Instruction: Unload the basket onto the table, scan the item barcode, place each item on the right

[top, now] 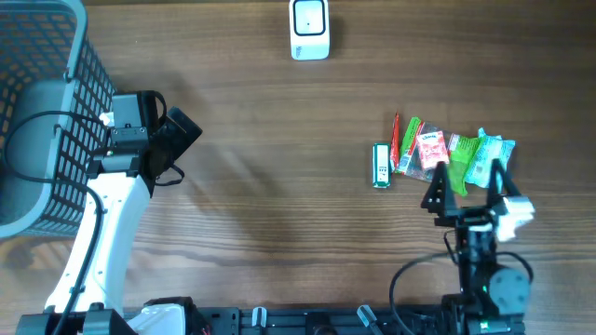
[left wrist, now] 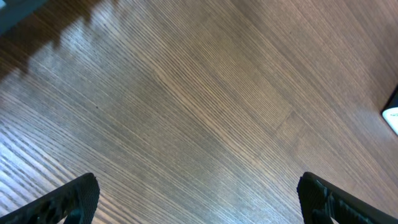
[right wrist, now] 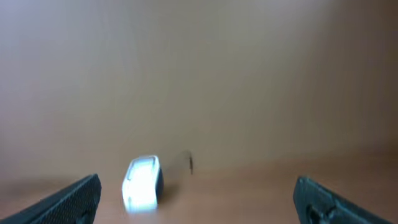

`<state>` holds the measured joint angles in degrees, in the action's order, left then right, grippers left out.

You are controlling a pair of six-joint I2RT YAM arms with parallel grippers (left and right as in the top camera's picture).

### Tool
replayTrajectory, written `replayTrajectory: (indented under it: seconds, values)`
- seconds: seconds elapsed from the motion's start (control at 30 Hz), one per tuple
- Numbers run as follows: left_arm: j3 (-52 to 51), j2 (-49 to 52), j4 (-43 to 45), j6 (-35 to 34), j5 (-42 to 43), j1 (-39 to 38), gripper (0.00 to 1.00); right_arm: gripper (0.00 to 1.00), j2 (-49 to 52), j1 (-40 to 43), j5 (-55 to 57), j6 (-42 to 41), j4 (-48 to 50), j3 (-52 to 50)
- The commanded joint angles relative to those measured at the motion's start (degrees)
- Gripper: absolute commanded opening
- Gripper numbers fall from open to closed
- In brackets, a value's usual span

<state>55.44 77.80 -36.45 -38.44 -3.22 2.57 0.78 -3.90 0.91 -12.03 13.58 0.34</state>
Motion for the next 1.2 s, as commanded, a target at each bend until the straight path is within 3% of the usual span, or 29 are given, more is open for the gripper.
replayTrajectory:
  seconds: [0.0, 0.07, 0.2, 1.17]
  values:
    - [0.1, 0.2, 0.2, 0.7, -0.9, -0.2, 1.00, 1.00, -0.6, 0.0, -3.2, 6.2, -8.1, -0.1]
    - [0.1, 0.2, 0.2, 0.7, -0.9, -0.2, 1.00, 1.00, -0.6, 0.0, -5.5, 11.8, -12.2, -0.1]
    - [0.1, 0.2, 0.2, 0.7, -0.9, -0.2, 1.00, 1.00, -0.6, 0.0, -5.5, 15.1, -13.4, -0.1]
    - [0.1, 0.2, 0.2, 0.7, -0.9, -0.2, 1.00, 1.00, -0.6, 2.8, -3.8, 13.1, -13.5, -0.1]
